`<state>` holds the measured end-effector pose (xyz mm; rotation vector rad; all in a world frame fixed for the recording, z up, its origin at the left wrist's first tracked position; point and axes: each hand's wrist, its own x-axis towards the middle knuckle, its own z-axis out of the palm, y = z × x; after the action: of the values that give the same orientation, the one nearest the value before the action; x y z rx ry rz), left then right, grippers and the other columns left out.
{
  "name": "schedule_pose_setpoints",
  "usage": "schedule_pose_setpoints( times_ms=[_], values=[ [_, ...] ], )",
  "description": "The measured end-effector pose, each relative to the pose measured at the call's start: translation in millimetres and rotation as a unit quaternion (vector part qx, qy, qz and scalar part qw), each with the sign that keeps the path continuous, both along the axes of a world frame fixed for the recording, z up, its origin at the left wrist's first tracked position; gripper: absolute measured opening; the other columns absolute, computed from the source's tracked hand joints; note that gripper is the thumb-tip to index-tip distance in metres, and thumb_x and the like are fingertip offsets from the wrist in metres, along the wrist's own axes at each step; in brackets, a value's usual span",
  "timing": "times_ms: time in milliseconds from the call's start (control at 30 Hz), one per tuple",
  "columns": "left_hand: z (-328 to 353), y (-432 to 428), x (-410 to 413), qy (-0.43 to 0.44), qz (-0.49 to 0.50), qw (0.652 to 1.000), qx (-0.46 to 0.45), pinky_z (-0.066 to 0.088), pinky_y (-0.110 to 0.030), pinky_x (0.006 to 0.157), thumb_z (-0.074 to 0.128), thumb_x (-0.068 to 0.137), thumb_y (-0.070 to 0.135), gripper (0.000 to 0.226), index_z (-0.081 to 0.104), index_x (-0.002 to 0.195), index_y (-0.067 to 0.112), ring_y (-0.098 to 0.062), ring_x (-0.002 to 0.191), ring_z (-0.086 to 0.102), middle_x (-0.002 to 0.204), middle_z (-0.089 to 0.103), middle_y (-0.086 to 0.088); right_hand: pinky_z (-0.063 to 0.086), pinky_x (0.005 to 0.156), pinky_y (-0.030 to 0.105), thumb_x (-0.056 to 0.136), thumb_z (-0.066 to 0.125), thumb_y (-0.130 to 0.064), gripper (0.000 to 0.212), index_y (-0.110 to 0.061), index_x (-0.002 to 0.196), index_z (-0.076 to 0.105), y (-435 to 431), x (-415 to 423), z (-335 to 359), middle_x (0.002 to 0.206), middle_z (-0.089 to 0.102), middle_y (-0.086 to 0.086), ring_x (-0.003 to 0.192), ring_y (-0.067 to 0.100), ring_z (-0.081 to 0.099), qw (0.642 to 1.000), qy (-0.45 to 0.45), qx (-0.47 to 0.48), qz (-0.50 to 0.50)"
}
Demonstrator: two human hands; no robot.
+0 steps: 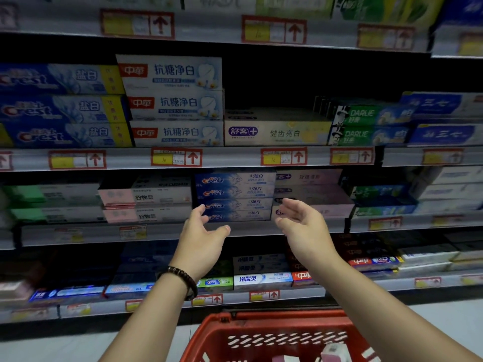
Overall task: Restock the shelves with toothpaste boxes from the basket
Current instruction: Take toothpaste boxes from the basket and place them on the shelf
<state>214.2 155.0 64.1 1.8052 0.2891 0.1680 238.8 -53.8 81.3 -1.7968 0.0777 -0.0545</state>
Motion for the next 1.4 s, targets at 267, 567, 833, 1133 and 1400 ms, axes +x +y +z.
schedule_pose_setpoints(
  times_ms=[267, 567, 833, 1133, 1400],
  values=[
    [15.0, -21.4, -21.4, 0.013, -0.021, 1.000, -0.010, 0.050, -0.051, 0.109, 0.072, 0.096, 0.031, 0.068, 0.039, 0.155, 0.030, -0.023, 0.130, 0.057, 0.148, 0.051, 0.002, 0.049, 0.115, 0.039, 0.101, 0.067, -0.006, 0.051, -0.019, 0.149, 0.056, -14.7, -35.0, 9.5, 0.142, 0.064, -0.005, 0.125, 0.008, 0.061, 1.000, -0.005, 0.009, 0.018],
    [21.2, -56.7, -56.9, 0.021, -0.059, 0.998, 0.014, 0.053, -0.049, 0.106, 0.073, 0.095, 0.031, 0.066, 0.042, 0.153, 0.032, -0.019, 0.123, 0.061, 0.141, 0.055, 0.005, 0.051, 0.108, 0.033, 0.100, 0.066, -0.003, 0.046, -0.024, 0.141, 0.061, -36.9, -72.1, 17.0, 0.134, 0.066, -0.007, 0.124, 0.006, 0.062, 0.999, -0.008, 0.016, 0.031],
    [5.9, -78.7, -101.2, 0.047, -0.087, 0.994, 0.051, 0.062, -0.041, 0.089, 0.072, 0.096, 0.031, 0.058, 0.044, 0.147, 0.036, -0.009, 0.106, 0.066, 0.135, 0.056, 0.010, 0.056, 0.097, 0.031, 0.100, 0.066, -0.001, 0.039, -0.025, 0.130, 0.065, -61.0, -109.8, 4.9, 0.124, 0.072, -0.003, 0.114, 0.008, 0.069, 0.999, 0.011, 0.039, 0.025],
    [-30.1, -111.1, -126.7, 0.074, -0.111, 0.990, 0.038, 0.060, -0.045, 0.095, 0.072, 0.096, 0.026, 0.057, 0.045, 0.146, 0.030, -0.013, 0.108, 0.069, 0.133, 0.060, 0.009, 0.058, 0.093, 0.026, 0.100, 0.066, -0.002, 0.036, -0.027, 0.126, 0.067, -103.7, -157.0, -32.6, 0.117, 0.075, -0.006, 0.105, 0.001, 0.071, 0.999, 0.042, 0.013, -0.004],
    [-41.1, -126.1, -128.3, 0.093, -0.102, 0.990, 0.039, 0.062, -0.052, 0.084, 0.071, 0.095, 0.020, 0.051, 0.050, 0.141, 0.028, -0.026, 0.095, 0.075, 0.123, 0.066, 0.009, 0.062, 0.089, 0.039, 0.100, 0.067, -0.005, 0.034, -0.025, 0.127, 0.067, -117.2, -164.8, -45.5, 0.115, 0.076, -0.005, 0.106, 0.013, 0.073, 0.997, 0.073, 0.019, -0.016]
  ],
)
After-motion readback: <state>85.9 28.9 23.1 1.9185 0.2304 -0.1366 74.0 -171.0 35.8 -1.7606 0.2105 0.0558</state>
